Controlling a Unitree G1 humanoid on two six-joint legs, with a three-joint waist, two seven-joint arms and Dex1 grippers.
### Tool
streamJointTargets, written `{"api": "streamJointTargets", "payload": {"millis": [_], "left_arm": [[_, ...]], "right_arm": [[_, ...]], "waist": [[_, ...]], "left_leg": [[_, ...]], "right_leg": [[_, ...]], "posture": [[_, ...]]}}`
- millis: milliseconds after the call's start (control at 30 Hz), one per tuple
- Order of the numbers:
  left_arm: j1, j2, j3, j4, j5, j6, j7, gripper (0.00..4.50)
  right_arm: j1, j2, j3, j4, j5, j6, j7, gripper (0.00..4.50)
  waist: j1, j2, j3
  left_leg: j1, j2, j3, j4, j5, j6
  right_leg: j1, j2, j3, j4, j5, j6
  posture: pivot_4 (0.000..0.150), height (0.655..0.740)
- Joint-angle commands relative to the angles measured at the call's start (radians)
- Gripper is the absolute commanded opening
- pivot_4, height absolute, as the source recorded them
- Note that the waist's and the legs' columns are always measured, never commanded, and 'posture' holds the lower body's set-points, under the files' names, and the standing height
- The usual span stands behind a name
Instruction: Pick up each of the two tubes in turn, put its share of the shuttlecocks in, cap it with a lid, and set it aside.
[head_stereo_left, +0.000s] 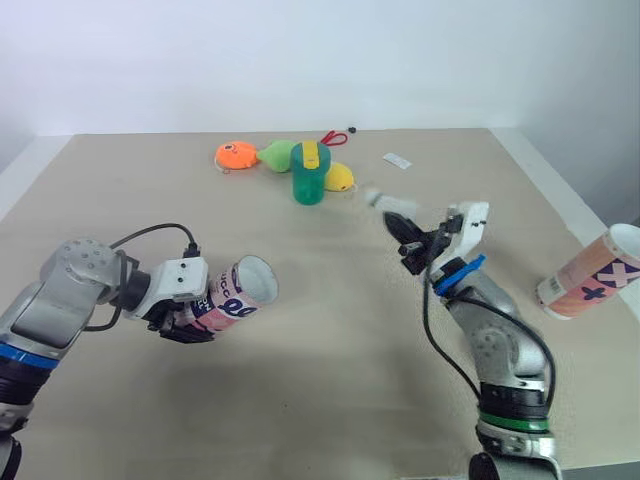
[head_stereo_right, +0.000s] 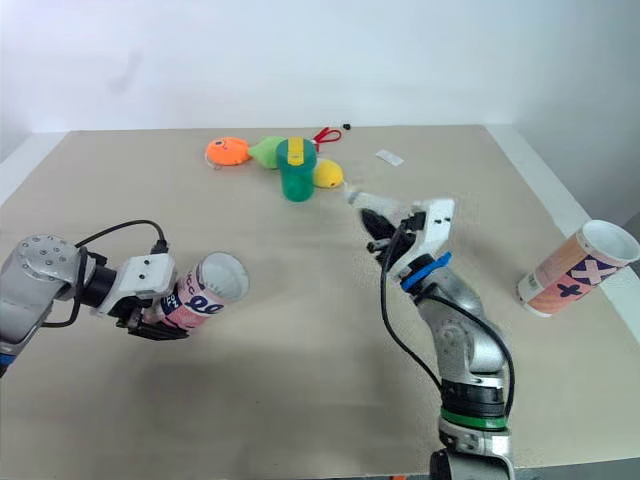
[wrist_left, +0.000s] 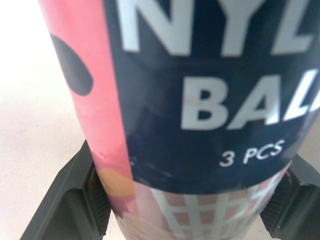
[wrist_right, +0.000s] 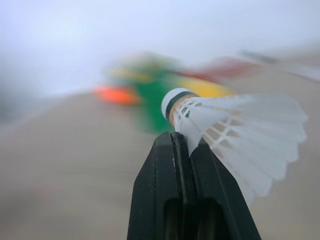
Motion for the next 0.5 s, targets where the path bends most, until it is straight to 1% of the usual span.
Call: {"api": "streamJointTargets", "payload": {"millis": [33, 67, 167, 500], "left_arm": [[-0.004, -0.016, -0.029, 0.006, 0.009, 0.003, 0.008, 3.37], [-0.005, -0.016, -0.029, 0.007, 0.009, 0.003, 0.008, 3.37], [0.001, -0.014, -0.025, 0.001, 0.007, 0.007, 0.011, 3.37], [0.004, -0.009, -0.019, 0.0, 0.004, 0.011, 0.013, 3.37]], "right_arm": [[-0.021, -0.129, 0.066, -0.149, 0.131, 0.129, 0.134, 0.05], [-0.028, -0.153, 0.088, -0.165, 0.126, 0.135, 0.143, 0.05], [-0.065, -0.189, 0.187, -0.179, 0.029, 0.09, 0.165, 0.05], [-0.187, -0.163, 0.417, -0.035, -0.251, -0.104, 0.245, 0.05]], "waist": [[0.001, 0.0, 0.0], [0.001, -0.001, 0.0], [0.0, -0.001, 0.0], [0.001, -0.001, 0.0]], "left_leg": [[0.0, 0.0, -0.002, 0.0, 0.0, 0.0], [0.0, 0.0, -0.002, 0.0, 0.0, 0.0], [0.0, 0.0, -0.001, 0.0, 0.0, 0.001], [-0.002, 0.0, -0.001, 0.0, 0.001, 0.001]], "right_leg": [[0.001, 0.0, -0.001, -0.002, 0.0, 0.0], [0.001, 0.0, -0.001, -0.002, -0.001, -0.003], [0.002, 0.0, 0.0, -0.006, 0.0, -0.004], [0.001, 0.0, -0.001, -0.009, 0.002, -0.002]], "posture": [[0.15, 0.74], [0.15, 0.74], [0.15, 0.74], [0.15, 0.74]]}}
